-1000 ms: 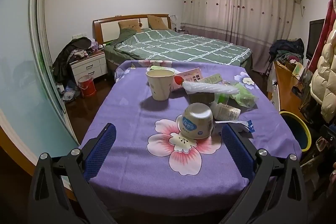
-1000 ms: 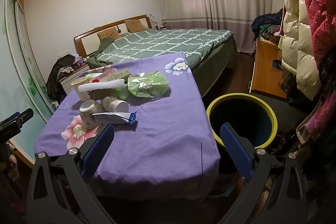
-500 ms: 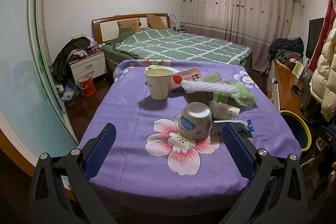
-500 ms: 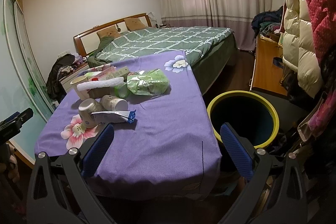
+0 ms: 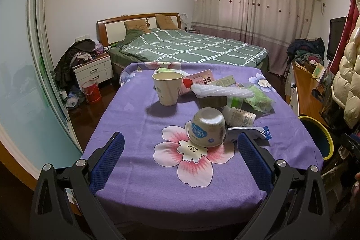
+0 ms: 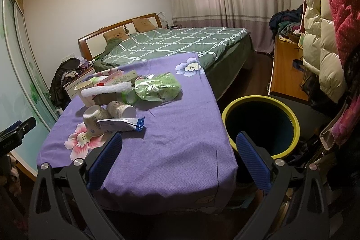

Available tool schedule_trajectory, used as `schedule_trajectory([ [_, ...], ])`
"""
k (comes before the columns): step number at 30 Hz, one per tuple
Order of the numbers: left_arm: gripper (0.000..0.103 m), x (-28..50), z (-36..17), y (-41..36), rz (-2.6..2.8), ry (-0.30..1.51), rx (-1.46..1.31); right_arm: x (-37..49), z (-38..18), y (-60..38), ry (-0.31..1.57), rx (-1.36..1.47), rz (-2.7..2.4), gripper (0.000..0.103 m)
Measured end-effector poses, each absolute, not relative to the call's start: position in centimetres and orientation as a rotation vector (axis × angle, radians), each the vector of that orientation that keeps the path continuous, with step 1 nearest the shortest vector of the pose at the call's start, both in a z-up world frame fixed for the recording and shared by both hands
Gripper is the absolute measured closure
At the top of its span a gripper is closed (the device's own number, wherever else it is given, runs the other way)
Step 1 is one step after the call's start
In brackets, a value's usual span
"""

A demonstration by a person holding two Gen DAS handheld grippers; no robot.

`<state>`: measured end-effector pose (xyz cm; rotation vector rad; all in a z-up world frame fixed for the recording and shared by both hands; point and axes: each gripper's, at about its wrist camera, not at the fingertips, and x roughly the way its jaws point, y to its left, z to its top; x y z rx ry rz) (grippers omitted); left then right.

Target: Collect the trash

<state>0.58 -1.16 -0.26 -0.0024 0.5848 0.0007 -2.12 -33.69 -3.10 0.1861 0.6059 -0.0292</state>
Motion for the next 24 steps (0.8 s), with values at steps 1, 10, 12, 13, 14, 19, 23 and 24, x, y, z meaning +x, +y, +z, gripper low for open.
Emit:
schedule_trajectory([
  [1,0.004,0.60,-0.28,-1.21,0.000,0.585,-0.002,-2.10,-3.07,-33.74,0.607,0.187,-0.029,0.006],
  [10,0.004,0.65,-0.38,-1.20,-0.001,0.590,0.000,-2.01,-3.30,-33.77,0.613,0.189,-0.029,0.006],
  [12,0.004,0.72,-0.44,-1.28,-0.003,0.592,0.002,-2.00,-3.48,-33.79,0.615,0.191,-0.029,0.006],
  [13,0.004,0.78,-0.40,-1.28,-0.004,0.593,0.003,-1.93,-3.52,-33.79,0.616,0.191,-0.029,0.006],
  [14,0.004,0.80,-0.41,-1.33,-0.004,0.592,0.005,-1.96,-3.54,-33.79,0.615,0.191,-0.030,0.006],
  [19,0.004,0.83,-0.42,-1.39,-0.004,0.594,0.004,-1.91,-3.49,-33.84,0.615,0.192,-0.029,0.006],
  [23,0.004,0.88,-0.45,-1.43,-0.006,0.594,0.006,-1.86,-3.44,-33.89,0.616,0.192,-0.028,0.006],
  [24,0.004,0.91,-0.44,-1.48,-0.006,0.593,0.008,-1.90,-3.53,-33.87,0.616,0.193,-0.027,0.006],
])
